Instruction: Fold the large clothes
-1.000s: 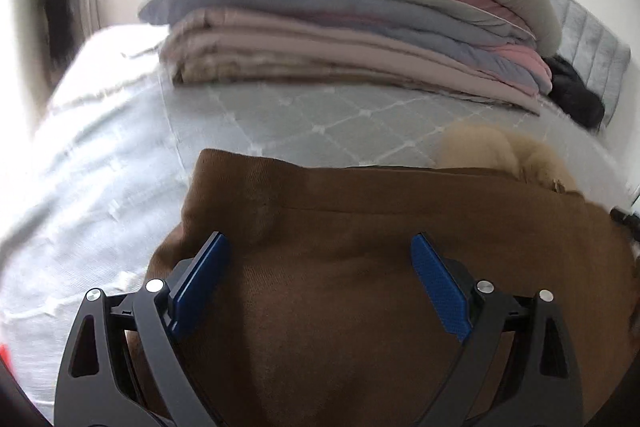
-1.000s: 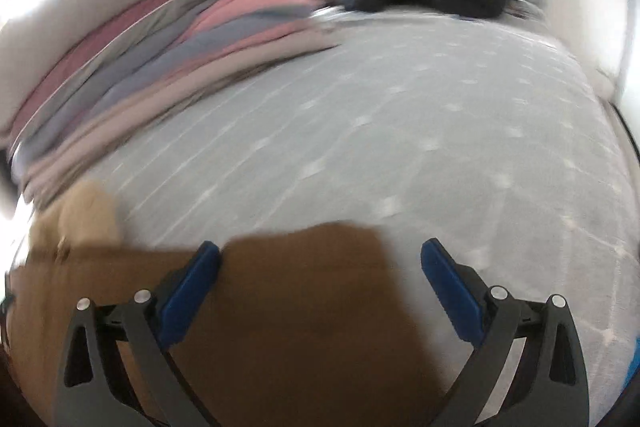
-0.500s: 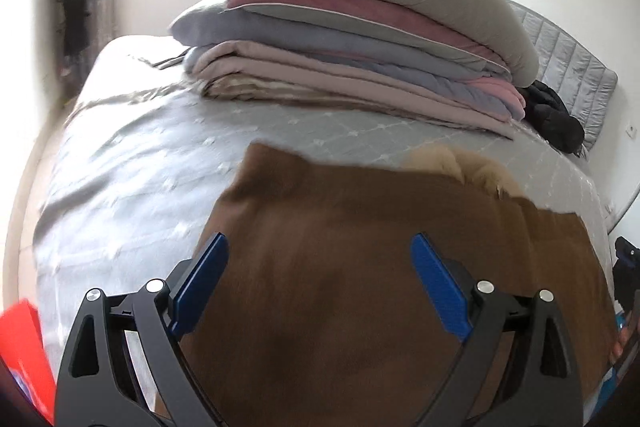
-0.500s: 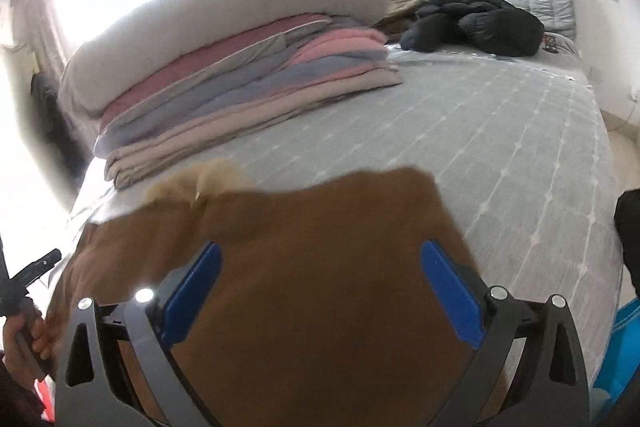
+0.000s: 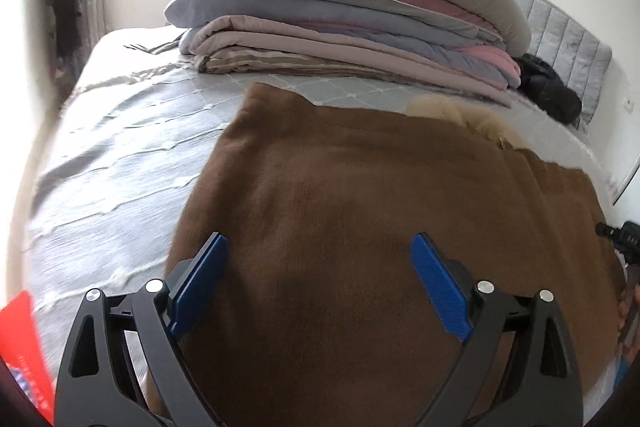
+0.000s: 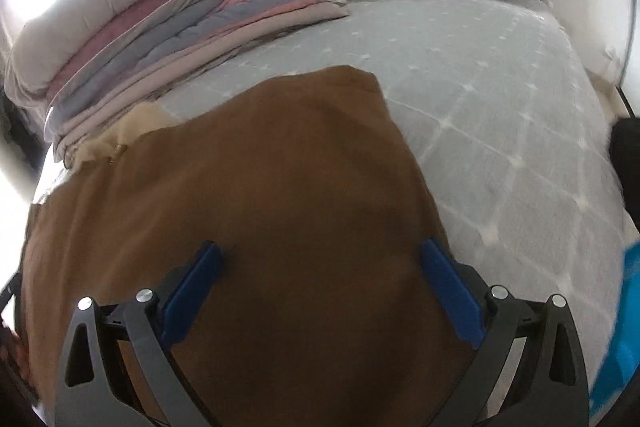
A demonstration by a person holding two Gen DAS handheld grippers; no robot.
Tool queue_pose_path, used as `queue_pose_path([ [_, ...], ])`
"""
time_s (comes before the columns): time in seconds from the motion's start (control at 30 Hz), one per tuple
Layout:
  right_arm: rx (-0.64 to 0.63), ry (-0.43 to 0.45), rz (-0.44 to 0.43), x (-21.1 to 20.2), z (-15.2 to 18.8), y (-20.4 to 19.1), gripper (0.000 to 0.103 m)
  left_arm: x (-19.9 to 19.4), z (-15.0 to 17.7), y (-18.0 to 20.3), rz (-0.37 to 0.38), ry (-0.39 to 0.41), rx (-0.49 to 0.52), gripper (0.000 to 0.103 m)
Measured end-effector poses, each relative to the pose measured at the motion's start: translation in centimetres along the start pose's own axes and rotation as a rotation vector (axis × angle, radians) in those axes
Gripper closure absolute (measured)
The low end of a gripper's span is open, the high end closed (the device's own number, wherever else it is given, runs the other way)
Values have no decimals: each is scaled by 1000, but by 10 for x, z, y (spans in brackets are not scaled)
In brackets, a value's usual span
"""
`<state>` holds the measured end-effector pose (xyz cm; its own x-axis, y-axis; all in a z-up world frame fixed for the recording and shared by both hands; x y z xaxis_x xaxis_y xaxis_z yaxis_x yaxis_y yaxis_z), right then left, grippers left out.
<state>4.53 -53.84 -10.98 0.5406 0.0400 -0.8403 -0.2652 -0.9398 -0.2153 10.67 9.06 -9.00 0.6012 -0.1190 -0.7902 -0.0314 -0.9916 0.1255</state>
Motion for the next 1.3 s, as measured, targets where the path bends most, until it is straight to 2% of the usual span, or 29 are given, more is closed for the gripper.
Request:
queue_pose_path([
  [0.03, 15, 17, -49, -14, 10, -2, 7, -10, 7, 4, 4, -21, 14, 14],
  [0.07, 22, 17, -135, -31, 24, -4, 7, -18, 13, 6, 10, -39, 26, 14],
  [0.17, 18, -51, -295, -56, 53, -2, 7, -49, 37, 3, 68, -81, 33, 14],
  [0.3, 151, -90, -497, -94, 100, 39, 7, -78, 74, -33, 281, -170, -86, 14],
  [0.37, 237, -109, -553, -100, 122, 65, 7, -85, 92, -62, 391, -207, -224, 14],
  [0.43, 287, -143, -569, -99, 138, 82, 7, -91, 106, -84, 443, -213, -316, 14],
  [0.53, 349, -179, -642, -95, 159, 95, 7, -99, 125, -102, 463, -225, -381, 14],
  [0.77, 490, -217, -787, -57, 164, 98, 7, -83, 150, -97, 637, -304, -491, 14],
  [0.9, 506, -193, -779, -51, 150, 96, 6, -62, 149, -85, 698, -339, -562, 14],
  [0.97, 496, -194, -759, -52, 143, 95, 6, -58, 150, -82, 703, -337, -591, 14],
  [1.07, 432, -215, -688, -52, 139, 89, 6, -56, 146, -81, 649, -280, -625, 14],
  [1.2, 453, -239, -640, -45, 126, 88, 6, -44, 140, -87, 617, -257, -721, 14],
  [1.27, 438, -239, -582, -44, 118, 83, 6, -47, 134, -84, 628, -224, -719, 14],
  [1.3, 421, -239, -545, -44, 115, 78, 6, -55, 132, -81, 654, -183, -706, 14],
])
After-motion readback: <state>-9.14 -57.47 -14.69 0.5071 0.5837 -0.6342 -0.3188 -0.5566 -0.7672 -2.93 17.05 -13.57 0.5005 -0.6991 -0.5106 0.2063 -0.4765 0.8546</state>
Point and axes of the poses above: each gripper's, at about its wrist camera, not at the fingertips, and x roughly the way its jaws point, y to its right, z to its underside, the point moved 3 cm from there along x, roughly the way its jaws point, and after that the axes turned 10 degrees about -y, right-handed, at the moved point
